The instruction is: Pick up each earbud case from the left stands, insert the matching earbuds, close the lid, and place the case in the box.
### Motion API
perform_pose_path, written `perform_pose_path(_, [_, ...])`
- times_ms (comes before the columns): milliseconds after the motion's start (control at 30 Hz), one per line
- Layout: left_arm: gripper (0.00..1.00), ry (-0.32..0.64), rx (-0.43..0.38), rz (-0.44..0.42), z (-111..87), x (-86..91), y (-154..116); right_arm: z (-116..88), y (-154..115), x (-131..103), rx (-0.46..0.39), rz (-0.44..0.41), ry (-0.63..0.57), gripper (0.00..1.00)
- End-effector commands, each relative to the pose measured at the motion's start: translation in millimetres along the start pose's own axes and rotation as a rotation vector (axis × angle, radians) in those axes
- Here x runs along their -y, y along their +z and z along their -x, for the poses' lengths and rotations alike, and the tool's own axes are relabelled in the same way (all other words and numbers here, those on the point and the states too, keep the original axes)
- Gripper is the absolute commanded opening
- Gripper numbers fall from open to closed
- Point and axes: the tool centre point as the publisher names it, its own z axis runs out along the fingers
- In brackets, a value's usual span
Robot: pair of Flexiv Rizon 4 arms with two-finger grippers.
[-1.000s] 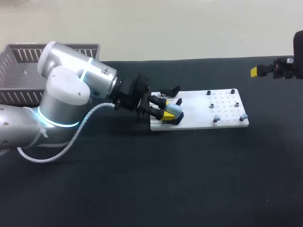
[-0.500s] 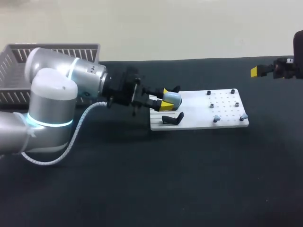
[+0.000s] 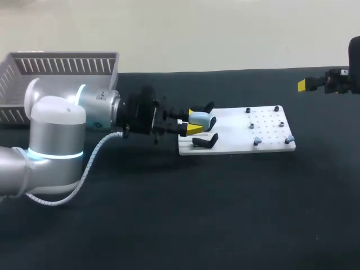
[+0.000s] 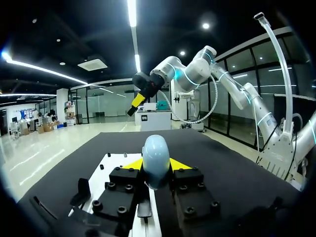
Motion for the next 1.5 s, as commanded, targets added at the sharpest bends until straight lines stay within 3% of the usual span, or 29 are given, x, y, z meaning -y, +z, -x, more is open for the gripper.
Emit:
perform_pose_path(33, [0.0,0.004,0.01,0.027,-2.0,4.3,0.0,0.0,0.0,0.0,0.0,0.0,0.0,1.0])
perform_pose_path(967, [0.0,0.004,0.01,0.027,-2.0,4.3,0.0,0.0,0.0,0.0,0.0,0.0,0.0,1.0])
perform_pose_path(1300, [0.0,0.004,0.01,0.027,-2.0,4.3,0.0,-11.5,-41.3,-33.7,0.057,0.056,-0.085,1.0])
perform_pose_path(1500, [0.0,0.004,0.01,0.027,-2.0,4.3,0.0,-23.5,-50.4,-56.3,0.06,0.038,-0.18,1.0])
